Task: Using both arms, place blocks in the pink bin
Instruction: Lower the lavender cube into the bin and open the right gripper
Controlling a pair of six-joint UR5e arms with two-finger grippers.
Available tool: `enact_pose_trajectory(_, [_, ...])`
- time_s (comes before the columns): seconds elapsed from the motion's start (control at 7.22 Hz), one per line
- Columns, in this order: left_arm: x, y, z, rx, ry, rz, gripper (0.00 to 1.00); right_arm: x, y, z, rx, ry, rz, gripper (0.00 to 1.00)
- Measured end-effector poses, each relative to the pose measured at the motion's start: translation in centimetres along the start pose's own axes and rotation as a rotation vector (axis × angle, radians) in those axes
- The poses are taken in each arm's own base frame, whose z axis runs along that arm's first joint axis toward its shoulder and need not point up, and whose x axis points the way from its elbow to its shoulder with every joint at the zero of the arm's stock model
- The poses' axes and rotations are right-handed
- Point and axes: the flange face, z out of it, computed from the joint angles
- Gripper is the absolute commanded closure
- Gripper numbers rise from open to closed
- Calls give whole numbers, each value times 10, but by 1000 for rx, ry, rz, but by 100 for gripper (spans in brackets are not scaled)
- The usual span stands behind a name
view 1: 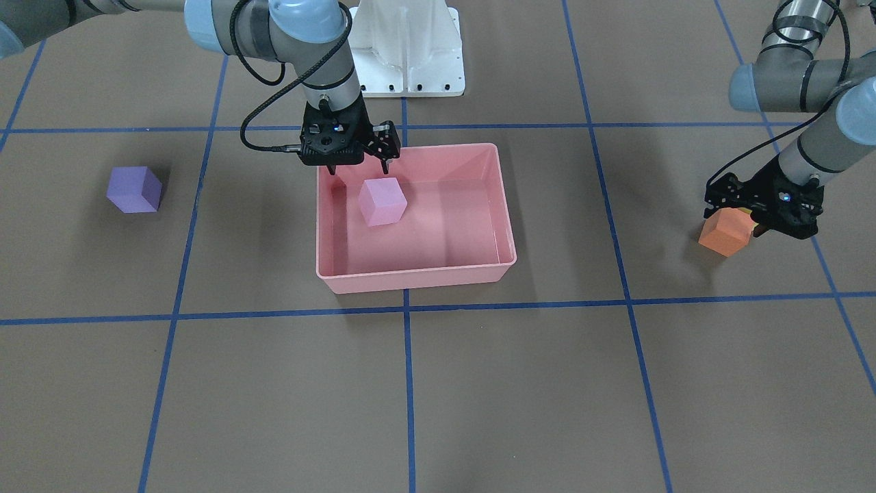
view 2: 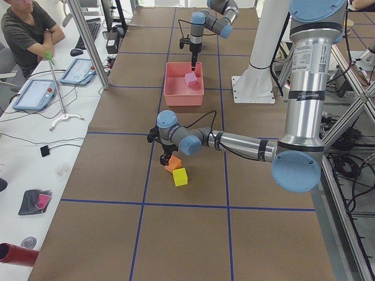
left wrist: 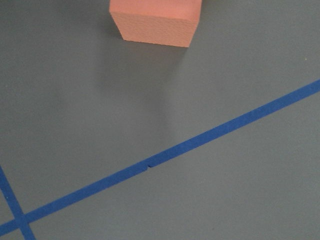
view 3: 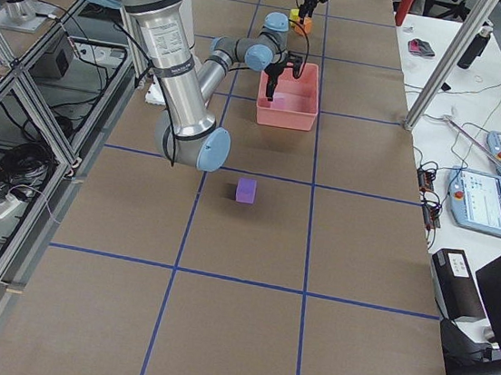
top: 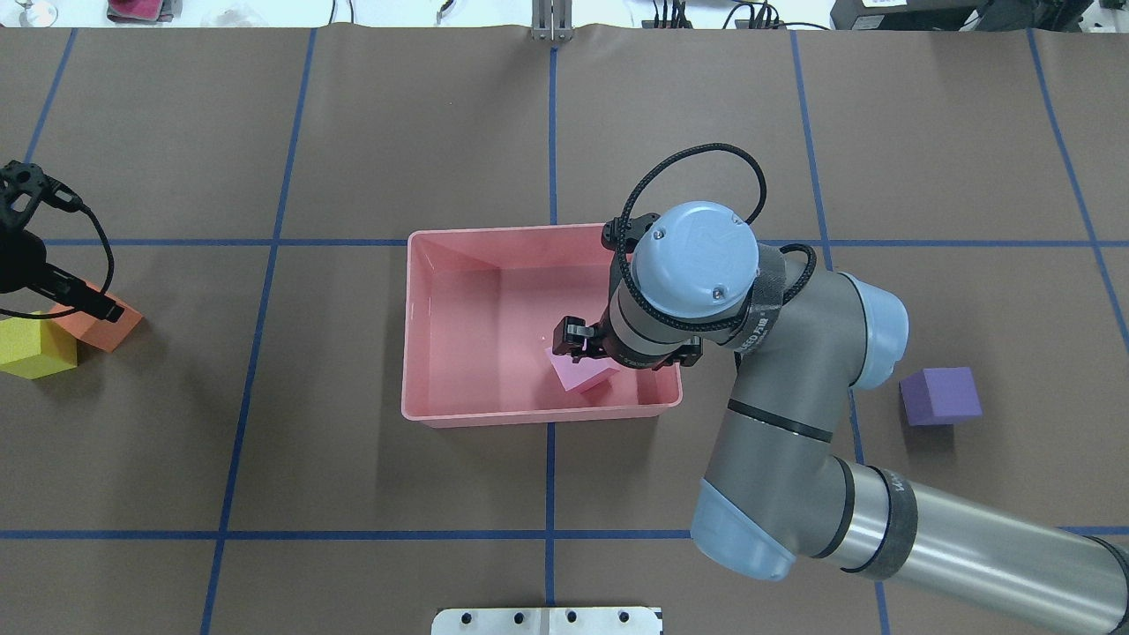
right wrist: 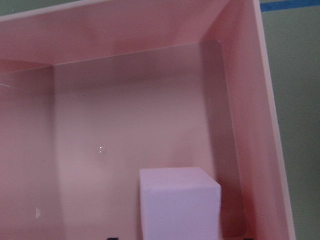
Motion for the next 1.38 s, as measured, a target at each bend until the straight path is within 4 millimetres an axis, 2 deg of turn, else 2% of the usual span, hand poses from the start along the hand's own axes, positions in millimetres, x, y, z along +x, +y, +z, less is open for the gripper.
enact_pose_trajectory(0.55, [-3,3,9,-19,-8,-4,3,0,0,2,3,1,-14,0])
enact_pose_trajectory(0.69, [-4,3,10,-21,-11,-6,11,0,1,1,4,0,-14,0])
enact_pose_trajectory(0.83, [-6,4,12,-24,-12,-11,21,1,0,-1,4,-1,-13,0])
enact_pose_trajectory(1.11, [-8,5,14,-30,-15,-19,64,7,-9,-8,11,-7,-1,1])
enact_pose_trajectory(1.25, [-8,5,15,-30,-15,-21,82,20,-23,-21,12,-15,21,1])
enact_pose_trajectory(1.38, [-7,5,14,-30,-12,-22,90,48,-42,-40,5,-28,55,1])
